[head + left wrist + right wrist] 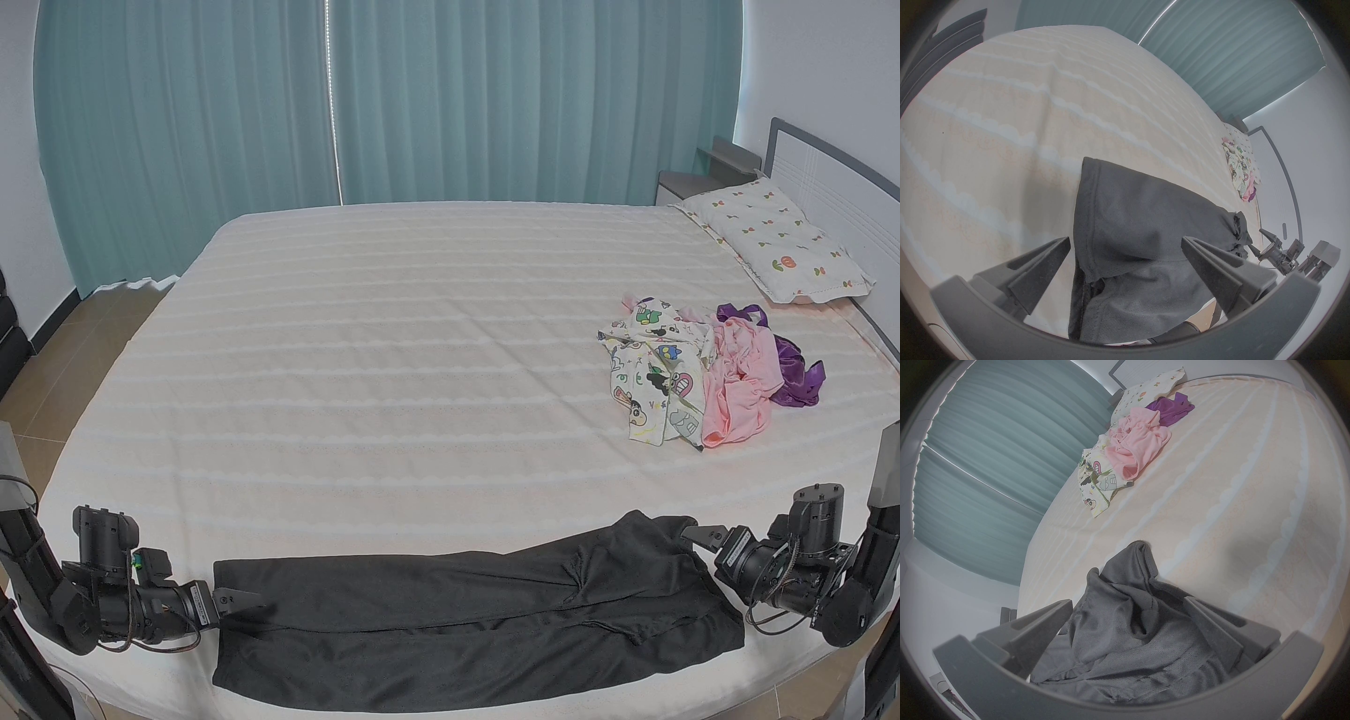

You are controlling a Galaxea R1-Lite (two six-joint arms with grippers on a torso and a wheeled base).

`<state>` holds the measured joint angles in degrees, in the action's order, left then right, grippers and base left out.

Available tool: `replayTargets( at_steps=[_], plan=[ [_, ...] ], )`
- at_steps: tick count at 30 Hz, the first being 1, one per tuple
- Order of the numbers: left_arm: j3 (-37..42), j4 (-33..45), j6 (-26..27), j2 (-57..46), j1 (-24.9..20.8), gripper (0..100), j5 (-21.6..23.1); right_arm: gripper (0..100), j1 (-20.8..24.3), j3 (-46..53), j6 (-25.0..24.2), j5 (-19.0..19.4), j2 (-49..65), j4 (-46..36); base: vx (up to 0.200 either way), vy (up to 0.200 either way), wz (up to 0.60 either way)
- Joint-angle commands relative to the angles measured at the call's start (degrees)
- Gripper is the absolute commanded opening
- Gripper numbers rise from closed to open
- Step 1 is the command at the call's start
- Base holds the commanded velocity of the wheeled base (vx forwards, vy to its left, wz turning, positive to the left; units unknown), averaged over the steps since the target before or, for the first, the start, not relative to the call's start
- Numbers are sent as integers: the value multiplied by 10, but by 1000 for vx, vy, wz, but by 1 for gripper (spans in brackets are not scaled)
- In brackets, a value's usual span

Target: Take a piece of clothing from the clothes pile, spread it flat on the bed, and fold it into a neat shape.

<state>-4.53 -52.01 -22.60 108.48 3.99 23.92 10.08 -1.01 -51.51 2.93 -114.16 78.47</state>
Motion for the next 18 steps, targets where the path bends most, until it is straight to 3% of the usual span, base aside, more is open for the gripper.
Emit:
replayTargets(
  at_steps=[1, 18],
  plan=[
    [2, 1, 0, 10, -5, 100, -6, 100, 7, 10, -5, 0, 3, 1, 0, 0, 0],
    [6, -1, -5, 16, -42, 100, -22, 100, 15, 10, -8, -2, 2, 0, 0, 0, 0]
  ],
)
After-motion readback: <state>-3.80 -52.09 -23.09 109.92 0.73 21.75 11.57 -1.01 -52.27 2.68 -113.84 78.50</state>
